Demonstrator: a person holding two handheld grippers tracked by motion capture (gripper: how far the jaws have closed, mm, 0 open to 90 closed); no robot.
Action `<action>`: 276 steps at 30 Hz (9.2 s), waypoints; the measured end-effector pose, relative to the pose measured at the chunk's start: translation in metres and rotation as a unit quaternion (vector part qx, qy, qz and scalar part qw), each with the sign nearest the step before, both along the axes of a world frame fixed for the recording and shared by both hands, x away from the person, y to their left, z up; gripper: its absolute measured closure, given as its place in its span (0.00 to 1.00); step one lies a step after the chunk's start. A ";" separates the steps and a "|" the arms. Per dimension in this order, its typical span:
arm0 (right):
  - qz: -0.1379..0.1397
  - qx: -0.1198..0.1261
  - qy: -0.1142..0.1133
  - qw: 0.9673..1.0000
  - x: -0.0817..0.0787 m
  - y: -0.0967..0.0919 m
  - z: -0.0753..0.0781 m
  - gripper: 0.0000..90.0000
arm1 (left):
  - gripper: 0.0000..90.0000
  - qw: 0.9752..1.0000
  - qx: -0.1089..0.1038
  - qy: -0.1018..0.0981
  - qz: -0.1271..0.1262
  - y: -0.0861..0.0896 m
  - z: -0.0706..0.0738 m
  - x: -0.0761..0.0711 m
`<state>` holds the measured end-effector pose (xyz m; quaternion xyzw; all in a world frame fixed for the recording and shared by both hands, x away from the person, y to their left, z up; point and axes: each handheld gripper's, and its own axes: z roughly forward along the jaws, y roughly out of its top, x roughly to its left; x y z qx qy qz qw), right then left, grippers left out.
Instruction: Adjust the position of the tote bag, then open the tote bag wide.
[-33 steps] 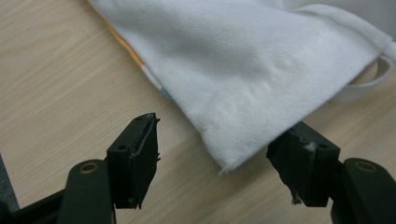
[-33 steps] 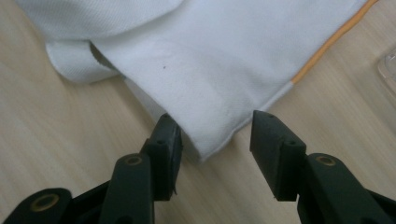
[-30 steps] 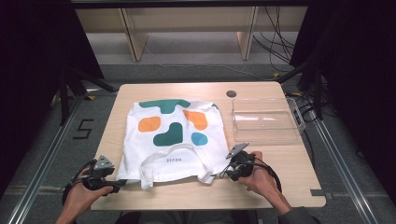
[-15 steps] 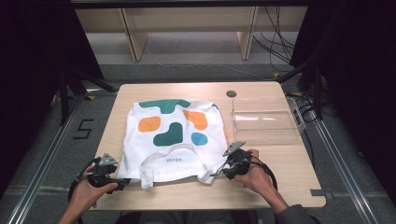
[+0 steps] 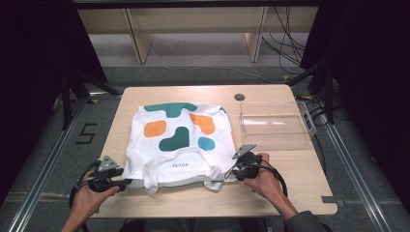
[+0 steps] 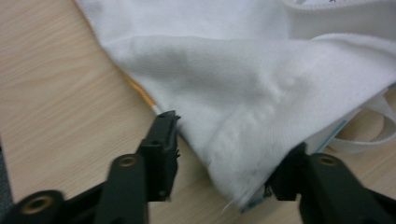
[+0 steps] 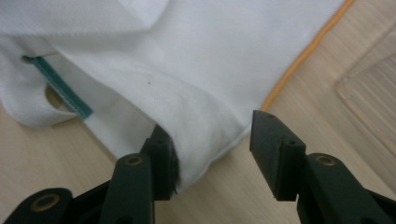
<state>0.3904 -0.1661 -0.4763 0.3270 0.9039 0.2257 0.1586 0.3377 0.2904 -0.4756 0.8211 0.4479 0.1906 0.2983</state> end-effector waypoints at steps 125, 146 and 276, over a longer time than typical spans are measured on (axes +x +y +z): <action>0.114 -0.036 0.032 0.992 0.060 0.007 0.281 0.97 | 0.94 0.985 0.098 0.041 -0.139 -0.002 0.248 0.079; 0.115 -0.049 0.064 0.990 0.062 0.003 0.214 0.97 | 0.94 0.980 0.097 0.075 -0.158 -0.010 0.178 0.081; 0.255 0.007 0.124 0.959 -0.027 0.083 0.002 0.81 | 0.74 0.991 -0.022 0.114 -0.059 -0.047 0.025 0.139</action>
